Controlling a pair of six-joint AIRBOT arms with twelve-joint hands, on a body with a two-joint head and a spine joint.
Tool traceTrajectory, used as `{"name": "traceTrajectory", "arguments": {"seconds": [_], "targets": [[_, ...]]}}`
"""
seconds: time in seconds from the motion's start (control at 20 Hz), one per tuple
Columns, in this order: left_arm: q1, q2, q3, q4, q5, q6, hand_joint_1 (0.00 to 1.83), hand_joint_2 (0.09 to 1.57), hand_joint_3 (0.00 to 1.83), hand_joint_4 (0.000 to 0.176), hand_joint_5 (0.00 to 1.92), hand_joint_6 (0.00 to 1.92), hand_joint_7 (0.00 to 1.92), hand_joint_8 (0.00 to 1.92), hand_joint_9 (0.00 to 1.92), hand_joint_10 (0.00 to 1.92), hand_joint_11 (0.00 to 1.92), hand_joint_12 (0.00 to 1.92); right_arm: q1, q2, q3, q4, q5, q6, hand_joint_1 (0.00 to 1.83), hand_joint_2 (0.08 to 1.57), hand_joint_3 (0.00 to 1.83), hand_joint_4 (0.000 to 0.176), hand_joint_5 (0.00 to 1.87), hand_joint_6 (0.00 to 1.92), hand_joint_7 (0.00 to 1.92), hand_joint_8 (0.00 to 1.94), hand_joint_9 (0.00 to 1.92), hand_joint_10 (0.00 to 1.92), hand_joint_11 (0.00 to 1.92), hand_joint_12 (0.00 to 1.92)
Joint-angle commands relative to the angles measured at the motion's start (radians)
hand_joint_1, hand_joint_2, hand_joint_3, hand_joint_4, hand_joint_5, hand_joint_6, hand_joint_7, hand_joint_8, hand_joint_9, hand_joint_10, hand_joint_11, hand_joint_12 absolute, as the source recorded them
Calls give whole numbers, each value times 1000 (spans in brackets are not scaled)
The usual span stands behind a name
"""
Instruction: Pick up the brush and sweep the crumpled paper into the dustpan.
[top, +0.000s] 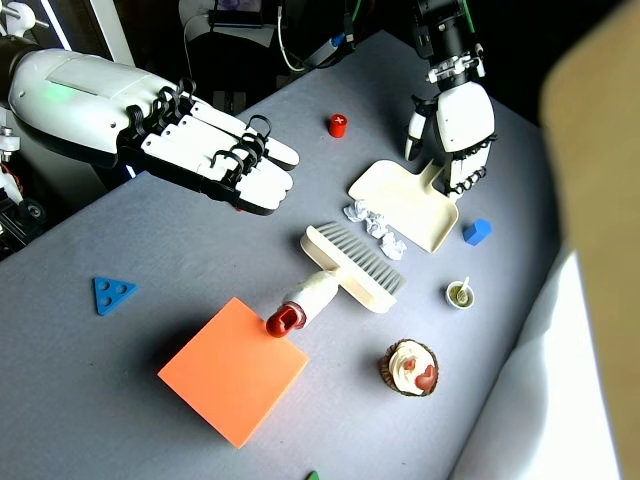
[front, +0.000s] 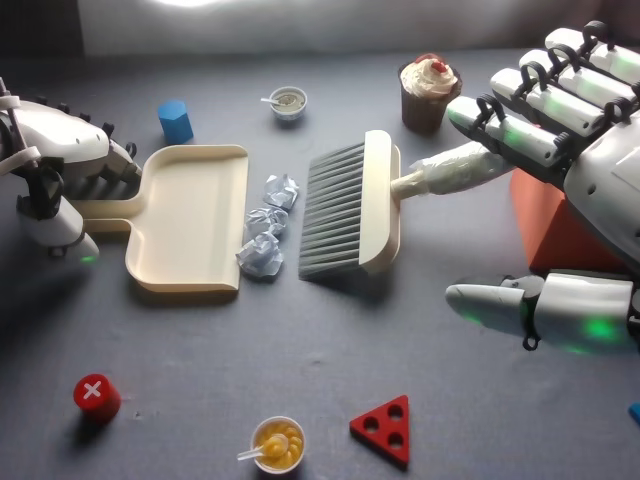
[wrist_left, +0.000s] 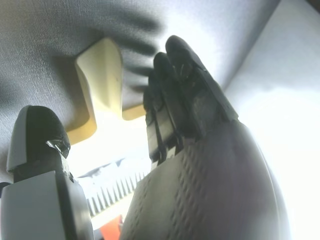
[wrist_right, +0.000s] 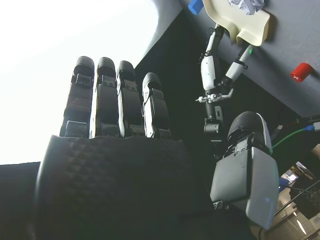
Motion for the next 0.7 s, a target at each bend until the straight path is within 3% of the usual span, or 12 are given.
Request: {"name": "traceTrajectory", "arguments": {"seconds": [0.0, 0.35, 0.65], "targets": [[5, -3, 6, 1, -29, 5, 1059, 984, 0, 0, 467, 6, 549, 7, 574, 9, 550, 81, 8, 4, -4, -67, -97, 0, 0, 956, 0, 0, 100, 0, 140, 0, 136, 2, 110, 13], [18, -4, 8, -18, -36, 6, 1146, 991, 1, 0, 589, 9, 659, 6, 679, 8, 641, 125, 8, 4, -4, -67, -97, 0, 0, 957, 1, 0, 104, 6, 143, 7, 145, 7, 125, 15], [21, -3, 10, -18, -42, 8, 1308, 1037, 0, 0, 872, 1, 962, 2, 961, 4, 809, 307, 8, 4, -4, -67, -97, 0, 0, 967, 3, 0, 127, 13, 159, 12, 161, 10, 145, 19]]}}
